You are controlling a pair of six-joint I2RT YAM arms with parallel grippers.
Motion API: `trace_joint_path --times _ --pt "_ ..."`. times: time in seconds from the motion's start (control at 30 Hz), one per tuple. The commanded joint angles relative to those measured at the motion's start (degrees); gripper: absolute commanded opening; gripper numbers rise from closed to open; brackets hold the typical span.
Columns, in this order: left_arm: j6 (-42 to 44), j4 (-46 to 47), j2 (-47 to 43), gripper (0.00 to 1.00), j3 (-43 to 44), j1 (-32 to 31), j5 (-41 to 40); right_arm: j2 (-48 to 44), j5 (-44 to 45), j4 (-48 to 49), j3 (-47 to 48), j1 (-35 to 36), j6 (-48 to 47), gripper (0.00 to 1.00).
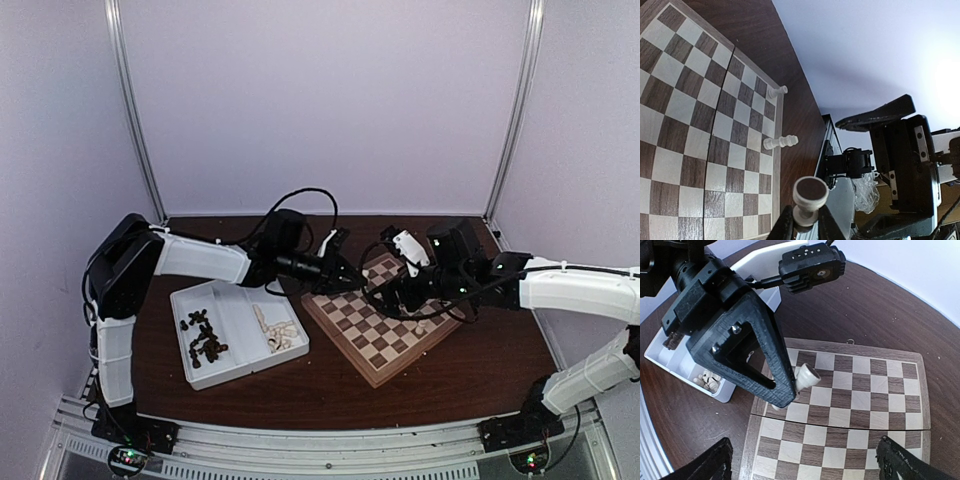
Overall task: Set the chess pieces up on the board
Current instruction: Place the chess piece on the chessboard.
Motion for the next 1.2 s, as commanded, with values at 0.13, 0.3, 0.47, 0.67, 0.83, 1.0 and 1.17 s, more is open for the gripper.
trace_joint_path --times 0.13,0.3,0.47,0.67,0.83,1.0,1.17 --pt "0.81 -3.96 1.18 0.17 2.83 -1.23 2.85 0.63 0.69 -3.5 2.17 0.27 -9.91 0.98" --pt "3.06 -10.1 1.84 0.17 5.41 -2.23 5.03 1.6 -4.58 -6.71 3.4 0.33 -14.47 0.98" --pt "6.85 -16.37 1.76 0.16 7.58 -3.07 6.96 1.6 -6.53 -7.18 3.7 0.36 -17.02 0.98" --pt "9.79 -22.04 1.75 0.17 9.52 -3.65 8.35 4.14 -6.62 -7.83 5.6 1.16 -18.08 0.97" --pt "9.79 -22.13 1.95 0.17 10.13 -3.79 9.06 6.96 -3.71 -9.09 7.7 2.6 -19.75 0.91" --pt "10.34 -22.75 2.32 0.17 10.63 -3.74 9.76 8.45 -2.18 -10.05 8.69 3.88 -20.85 0.82" --pt "11.16 -23.95 2.9 0.17 11.26 -3.78 10.35 8.77 0.09 -9.98 8.97 5.1 -20.93 0.7"
